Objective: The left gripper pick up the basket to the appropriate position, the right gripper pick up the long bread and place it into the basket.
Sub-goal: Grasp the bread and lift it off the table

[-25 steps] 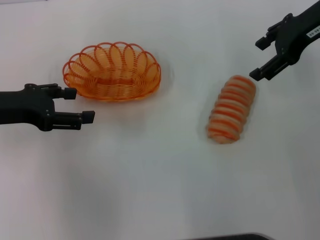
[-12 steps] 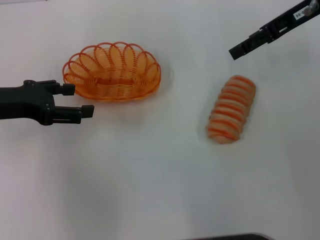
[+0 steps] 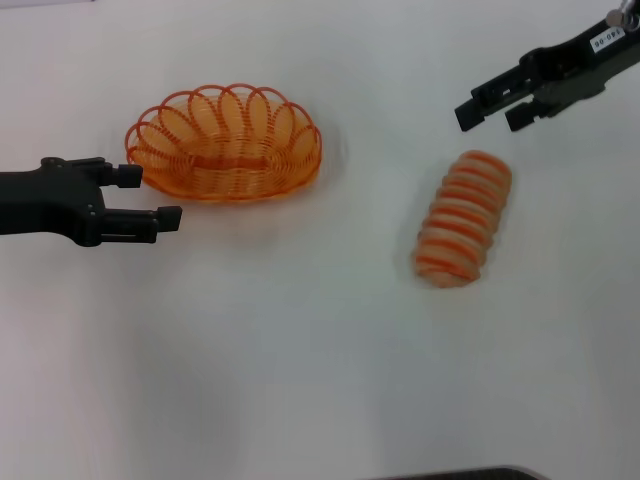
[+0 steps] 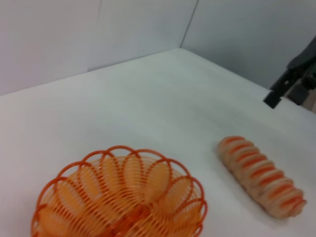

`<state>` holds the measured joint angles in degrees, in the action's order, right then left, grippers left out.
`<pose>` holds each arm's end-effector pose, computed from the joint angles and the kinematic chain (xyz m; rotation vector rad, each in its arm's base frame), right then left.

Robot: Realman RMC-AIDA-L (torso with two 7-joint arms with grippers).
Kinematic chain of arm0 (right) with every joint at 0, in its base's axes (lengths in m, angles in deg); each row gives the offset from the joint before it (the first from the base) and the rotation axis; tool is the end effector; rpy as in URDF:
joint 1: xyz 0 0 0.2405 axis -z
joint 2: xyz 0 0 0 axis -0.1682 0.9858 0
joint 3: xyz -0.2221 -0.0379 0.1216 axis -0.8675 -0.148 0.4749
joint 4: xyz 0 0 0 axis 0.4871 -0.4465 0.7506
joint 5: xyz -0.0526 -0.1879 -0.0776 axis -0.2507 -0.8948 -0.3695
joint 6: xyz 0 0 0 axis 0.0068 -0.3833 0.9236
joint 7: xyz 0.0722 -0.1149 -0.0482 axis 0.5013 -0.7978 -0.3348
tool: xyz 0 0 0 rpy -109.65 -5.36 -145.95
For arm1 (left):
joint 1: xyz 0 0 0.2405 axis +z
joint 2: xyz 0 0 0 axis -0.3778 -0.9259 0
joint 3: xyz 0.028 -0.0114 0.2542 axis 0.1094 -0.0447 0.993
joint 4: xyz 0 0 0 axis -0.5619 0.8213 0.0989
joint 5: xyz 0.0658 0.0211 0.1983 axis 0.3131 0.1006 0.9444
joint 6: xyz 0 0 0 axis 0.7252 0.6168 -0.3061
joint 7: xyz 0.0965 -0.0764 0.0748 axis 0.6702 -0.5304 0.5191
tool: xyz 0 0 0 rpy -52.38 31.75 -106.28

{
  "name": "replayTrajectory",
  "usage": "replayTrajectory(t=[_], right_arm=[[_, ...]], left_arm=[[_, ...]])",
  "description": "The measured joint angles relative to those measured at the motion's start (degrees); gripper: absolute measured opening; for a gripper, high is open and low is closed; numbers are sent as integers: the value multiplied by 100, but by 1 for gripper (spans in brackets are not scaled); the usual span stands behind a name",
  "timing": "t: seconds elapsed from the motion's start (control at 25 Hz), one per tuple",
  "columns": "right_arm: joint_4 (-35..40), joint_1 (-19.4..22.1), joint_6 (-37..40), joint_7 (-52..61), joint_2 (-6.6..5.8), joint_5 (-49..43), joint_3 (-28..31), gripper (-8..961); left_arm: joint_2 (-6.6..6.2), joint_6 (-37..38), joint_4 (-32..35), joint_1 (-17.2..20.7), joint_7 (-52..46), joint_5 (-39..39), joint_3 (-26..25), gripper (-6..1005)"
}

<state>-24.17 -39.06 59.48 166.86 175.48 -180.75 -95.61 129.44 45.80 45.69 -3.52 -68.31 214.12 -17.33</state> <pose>0.2048 0.3850 0.0746 -2.4140 1.7148 -0.0770 -0.2660 0.3143 0.0306 -2.7323 -0.8536 -0.3860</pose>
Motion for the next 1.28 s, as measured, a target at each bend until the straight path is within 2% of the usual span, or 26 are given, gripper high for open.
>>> replayTrajectory(t=[0.32,0.48,0.64,0.84,1.28], right_arm=[[-159,178,-10,785,-18,-108,-294,910],[-466,191,-77,1039,-24,-126,-380,906],[-938,118,-250,1176,-64,-223,-402,903],[-1329,-51,-347,1400,-174,-361,-478,899],[-1378,-180,-470,1680,-203,-759,-621,890]], left_arm=[[19,-309,117,33,40,275,18,888],[5,-345,186,-15,48,368,38,888],[30,-348,293,-31,50,407,85,888],[32,-323,325,-37,53,412,120,887],[101,-365,388,-39,36,414,205,887]])
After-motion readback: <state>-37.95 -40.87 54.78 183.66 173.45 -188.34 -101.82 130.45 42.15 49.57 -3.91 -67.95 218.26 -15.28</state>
